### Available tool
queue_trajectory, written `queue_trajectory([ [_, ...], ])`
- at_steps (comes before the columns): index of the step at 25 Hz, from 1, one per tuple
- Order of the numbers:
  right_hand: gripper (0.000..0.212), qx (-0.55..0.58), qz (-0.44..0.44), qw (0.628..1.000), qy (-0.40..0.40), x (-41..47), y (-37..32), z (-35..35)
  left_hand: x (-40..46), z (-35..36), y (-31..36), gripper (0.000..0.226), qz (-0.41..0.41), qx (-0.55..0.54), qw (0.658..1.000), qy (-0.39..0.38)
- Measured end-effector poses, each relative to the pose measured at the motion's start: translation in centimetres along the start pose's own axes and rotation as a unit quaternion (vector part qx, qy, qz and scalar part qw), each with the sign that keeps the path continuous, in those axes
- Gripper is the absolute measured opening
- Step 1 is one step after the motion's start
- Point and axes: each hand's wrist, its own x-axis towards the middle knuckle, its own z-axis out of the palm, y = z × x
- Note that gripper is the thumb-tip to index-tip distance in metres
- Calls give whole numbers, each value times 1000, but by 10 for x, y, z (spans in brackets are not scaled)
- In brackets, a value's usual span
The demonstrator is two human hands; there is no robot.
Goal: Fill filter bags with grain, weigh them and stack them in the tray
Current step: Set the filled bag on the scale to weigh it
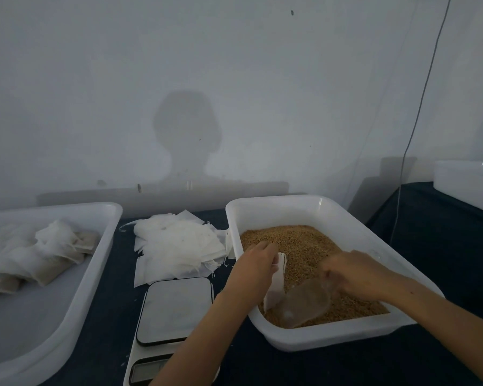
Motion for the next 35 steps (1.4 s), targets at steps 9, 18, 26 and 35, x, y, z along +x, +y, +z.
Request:
queue_trajectory([
  [9, 19, 150, 30, 988, -22, -18, 23, -27, 0, 0, -2, 2, 4, -9, 1000, -5],
  [18, 23, 64, 65, 985, 149, -12, 22, -58, -2, -4, 3, 2, -6, -54, 998, -14],
  [26, 19, -54, 11, 974, 220, -6, 9, -63, -2, -8, 4, 4, -4, -69, 997, -17],
  [35, 15, 63, 207, 976, -32, -13, 11, -34, 0, -6, 0, 15, -12, -160, 986, 56],
])
